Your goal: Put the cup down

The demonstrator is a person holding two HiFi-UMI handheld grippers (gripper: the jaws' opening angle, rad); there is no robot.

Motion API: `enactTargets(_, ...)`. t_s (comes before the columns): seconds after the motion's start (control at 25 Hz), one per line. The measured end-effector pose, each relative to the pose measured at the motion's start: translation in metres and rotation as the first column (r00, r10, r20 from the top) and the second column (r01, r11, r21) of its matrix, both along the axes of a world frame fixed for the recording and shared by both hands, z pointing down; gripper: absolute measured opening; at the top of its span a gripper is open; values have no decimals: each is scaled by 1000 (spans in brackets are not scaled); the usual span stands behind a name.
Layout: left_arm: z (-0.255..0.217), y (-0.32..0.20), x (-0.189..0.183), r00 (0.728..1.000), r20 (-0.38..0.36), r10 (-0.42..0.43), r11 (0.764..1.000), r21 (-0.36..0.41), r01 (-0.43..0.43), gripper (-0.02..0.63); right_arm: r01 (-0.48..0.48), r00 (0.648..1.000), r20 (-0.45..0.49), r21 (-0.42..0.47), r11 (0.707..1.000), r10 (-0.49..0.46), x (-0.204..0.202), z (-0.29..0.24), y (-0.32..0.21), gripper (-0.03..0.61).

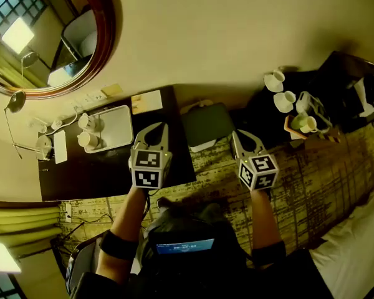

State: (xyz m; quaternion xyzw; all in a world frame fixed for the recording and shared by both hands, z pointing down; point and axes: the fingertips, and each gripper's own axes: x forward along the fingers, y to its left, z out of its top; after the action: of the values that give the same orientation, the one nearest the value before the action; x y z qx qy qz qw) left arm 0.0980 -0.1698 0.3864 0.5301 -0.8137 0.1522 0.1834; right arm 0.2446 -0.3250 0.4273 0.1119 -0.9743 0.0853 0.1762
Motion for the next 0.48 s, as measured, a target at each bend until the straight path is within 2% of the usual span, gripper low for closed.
enactTargets(0.2, 6, 89, -60, 994, -4, -110, 994, -2, 110, 0, 147, 989, -5, 14, 989, -147, -87, 1, 85, 2)
enactTargets(0.48, 13, 211, -135, 969, 12, -246, 969, -12, 246, 0, 302, 953, -8, 14, 953, -302, -190, 8, 198, 2)
